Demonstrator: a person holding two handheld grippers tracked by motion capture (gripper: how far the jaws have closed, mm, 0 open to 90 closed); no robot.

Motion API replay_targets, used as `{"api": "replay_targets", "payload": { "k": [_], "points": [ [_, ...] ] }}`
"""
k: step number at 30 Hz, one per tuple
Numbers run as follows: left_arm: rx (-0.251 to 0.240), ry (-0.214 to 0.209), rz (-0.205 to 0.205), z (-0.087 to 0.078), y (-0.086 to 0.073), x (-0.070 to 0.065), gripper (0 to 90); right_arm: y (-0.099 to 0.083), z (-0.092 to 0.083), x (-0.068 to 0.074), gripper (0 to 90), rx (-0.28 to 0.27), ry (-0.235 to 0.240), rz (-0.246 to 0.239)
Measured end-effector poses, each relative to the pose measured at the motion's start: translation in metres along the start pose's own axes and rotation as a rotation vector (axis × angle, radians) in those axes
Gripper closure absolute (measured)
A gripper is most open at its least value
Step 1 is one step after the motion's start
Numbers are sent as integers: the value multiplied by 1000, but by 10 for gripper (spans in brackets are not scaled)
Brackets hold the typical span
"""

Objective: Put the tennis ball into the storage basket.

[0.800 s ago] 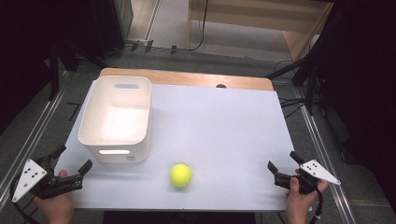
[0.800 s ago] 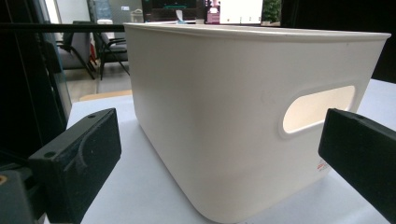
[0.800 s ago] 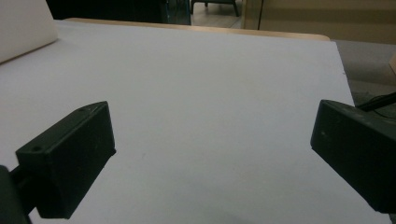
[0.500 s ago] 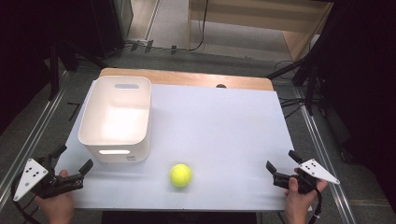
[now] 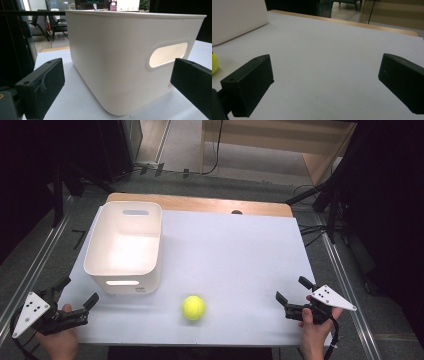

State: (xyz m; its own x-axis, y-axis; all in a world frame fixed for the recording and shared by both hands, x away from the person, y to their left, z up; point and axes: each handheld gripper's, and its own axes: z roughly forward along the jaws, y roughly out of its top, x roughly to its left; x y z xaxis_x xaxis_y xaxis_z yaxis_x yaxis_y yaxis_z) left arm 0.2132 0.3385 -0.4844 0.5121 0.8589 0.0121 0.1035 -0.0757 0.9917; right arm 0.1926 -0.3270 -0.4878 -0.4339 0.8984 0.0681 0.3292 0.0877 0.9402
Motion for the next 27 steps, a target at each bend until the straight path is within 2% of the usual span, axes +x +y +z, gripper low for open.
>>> {"api": "replay_targets", "payload": {
  "k": [7, 8, 9, 14, 21, 27],
  "points": [
    [12, 1, -3, 0, 0, 0, 0, 10, 2, 10, 0, 13, 36, -12],
    [11, 1, -3, 1, -1, 0, 0, 12, 3, 12, 0, 15, 54, -15],
    [14, 0, 1, 1, -1, 0, 0, 16, 6, 15, 0, 14, 65, -38],
    [25, 1, 5, 2, -1, -1, 0, 22, 12, 22, 0, 29, 95, -55],
    [30, 3, 10, 2, -1, -1, 0, 27, 25, 36, 0, 79, 161, -108],
    [32, 4, 14, 3, -1, -1, 0, 34, 34, 47, 0, 98, 211, -146]
  ]
}}
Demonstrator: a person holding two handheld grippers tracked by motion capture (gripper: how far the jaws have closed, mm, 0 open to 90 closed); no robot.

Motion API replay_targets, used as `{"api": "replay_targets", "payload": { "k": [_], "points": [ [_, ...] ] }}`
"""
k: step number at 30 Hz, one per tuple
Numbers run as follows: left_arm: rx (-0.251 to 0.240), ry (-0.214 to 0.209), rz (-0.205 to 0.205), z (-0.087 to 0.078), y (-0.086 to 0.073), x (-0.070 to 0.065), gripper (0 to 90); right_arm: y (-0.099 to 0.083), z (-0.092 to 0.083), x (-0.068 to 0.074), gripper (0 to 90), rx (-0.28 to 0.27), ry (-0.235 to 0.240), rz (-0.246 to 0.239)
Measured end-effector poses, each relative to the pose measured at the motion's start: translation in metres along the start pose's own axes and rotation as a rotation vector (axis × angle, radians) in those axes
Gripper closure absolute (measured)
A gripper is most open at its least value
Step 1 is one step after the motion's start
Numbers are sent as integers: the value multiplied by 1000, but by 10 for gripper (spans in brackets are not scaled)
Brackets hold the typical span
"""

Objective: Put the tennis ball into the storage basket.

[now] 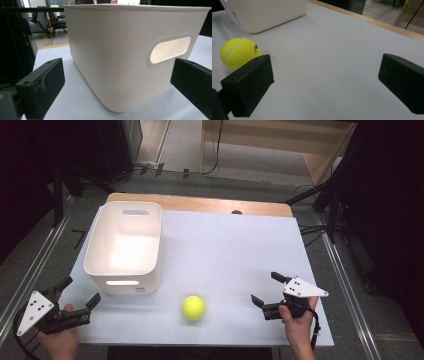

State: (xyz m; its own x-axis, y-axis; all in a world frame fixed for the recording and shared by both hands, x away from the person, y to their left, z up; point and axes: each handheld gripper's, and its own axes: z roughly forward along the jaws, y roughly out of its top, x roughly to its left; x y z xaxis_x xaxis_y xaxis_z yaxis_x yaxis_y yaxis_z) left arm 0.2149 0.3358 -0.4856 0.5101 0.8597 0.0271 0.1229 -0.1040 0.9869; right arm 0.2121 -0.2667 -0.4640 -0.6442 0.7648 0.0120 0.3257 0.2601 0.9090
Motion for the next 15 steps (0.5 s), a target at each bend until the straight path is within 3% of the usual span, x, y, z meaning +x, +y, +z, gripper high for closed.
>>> {"api": "replay_targets", "payload": {
  "k": [15],
  "points": [
    [10, 1, 2, 0, 0, 0, 0, 15, 28, 18, 0, 44, 97, -43]
  ]
}}
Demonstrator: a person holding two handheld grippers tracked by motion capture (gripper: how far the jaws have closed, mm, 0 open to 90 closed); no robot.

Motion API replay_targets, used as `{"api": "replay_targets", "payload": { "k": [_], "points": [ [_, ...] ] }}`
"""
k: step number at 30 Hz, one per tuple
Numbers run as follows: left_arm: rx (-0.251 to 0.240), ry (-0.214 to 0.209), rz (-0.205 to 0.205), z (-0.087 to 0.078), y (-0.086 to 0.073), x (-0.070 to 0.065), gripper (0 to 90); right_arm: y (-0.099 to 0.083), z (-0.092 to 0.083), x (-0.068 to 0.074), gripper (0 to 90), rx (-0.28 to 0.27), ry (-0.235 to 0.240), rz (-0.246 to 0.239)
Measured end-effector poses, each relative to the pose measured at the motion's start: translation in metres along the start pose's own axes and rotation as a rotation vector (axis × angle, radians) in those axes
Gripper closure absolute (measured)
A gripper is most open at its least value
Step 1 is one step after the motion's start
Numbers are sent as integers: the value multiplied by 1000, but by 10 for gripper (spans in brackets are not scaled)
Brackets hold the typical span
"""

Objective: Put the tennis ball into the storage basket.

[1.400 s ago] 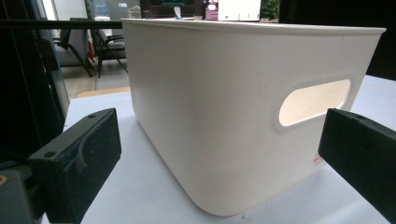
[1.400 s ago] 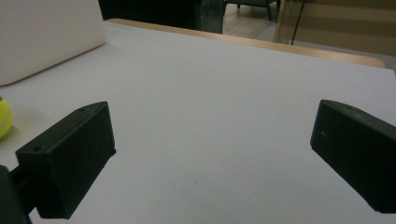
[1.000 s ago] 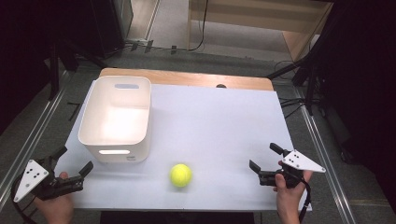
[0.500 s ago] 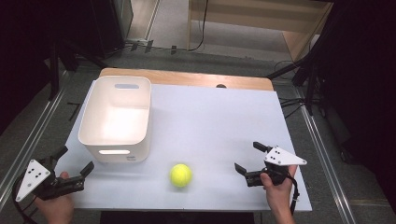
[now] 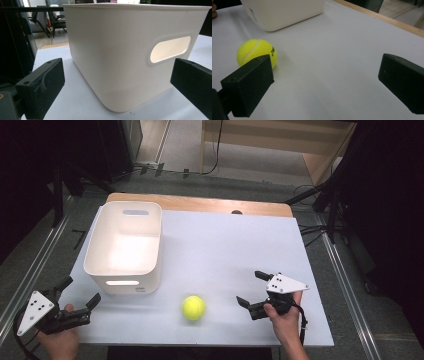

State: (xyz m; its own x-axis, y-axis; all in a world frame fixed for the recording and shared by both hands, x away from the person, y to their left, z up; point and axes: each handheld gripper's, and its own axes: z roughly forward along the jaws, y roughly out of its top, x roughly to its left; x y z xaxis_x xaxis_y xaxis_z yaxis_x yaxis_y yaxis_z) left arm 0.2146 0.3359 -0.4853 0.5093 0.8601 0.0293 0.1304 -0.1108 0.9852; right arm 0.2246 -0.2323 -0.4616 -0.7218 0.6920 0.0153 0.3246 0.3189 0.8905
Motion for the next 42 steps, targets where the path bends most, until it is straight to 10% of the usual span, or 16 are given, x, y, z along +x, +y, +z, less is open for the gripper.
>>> {"api": "replay_targets", "payload": {
  "k": [42],
  "points": [
    [2, -3, 11, 1, 0, -2, 0, 22, 47, 29, 0, 92, 130, -77]
  ]
}}
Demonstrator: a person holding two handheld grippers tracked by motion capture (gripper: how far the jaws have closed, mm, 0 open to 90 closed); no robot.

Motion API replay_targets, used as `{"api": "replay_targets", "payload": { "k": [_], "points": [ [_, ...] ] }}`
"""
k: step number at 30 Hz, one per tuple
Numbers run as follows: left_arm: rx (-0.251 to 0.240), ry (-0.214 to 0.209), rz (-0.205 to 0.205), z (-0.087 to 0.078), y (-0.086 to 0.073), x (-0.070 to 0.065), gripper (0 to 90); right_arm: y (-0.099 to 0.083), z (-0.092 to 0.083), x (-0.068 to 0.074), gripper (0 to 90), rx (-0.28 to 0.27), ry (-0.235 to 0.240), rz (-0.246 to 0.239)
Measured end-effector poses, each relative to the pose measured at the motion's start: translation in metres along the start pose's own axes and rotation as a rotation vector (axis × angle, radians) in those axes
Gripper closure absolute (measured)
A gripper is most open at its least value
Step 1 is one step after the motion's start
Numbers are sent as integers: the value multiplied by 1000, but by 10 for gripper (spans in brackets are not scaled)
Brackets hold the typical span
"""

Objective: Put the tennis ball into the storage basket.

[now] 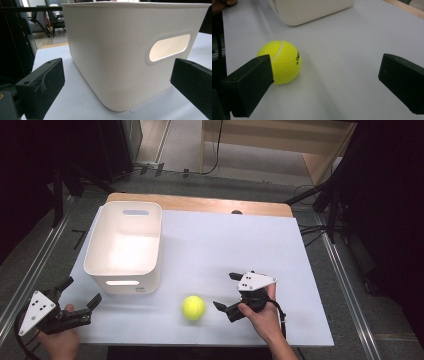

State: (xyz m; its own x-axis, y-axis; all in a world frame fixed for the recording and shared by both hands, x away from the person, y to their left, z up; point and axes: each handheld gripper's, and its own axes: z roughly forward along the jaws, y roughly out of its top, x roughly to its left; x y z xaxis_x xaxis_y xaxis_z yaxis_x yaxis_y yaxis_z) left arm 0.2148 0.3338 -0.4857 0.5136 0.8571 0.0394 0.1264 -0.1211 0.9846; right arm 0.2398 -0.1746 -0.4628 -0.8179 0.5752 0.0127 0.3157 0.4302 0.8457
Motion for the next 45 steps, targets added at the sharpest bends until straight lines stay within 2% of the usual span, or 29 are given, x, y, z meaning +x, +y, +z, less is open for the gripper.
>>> {"api": "replay_targets", "payload": {
  "k": [15, 45],
  "points": [
    [2, 0, 0, 0, 0, 0, 0, 6, 21, 10, 0, 42, 51, -19],
    [1, 1, -2, -1, 0, 0, 0, 9, 53, 26, 0, 109, 137, -47]
  ]
}}
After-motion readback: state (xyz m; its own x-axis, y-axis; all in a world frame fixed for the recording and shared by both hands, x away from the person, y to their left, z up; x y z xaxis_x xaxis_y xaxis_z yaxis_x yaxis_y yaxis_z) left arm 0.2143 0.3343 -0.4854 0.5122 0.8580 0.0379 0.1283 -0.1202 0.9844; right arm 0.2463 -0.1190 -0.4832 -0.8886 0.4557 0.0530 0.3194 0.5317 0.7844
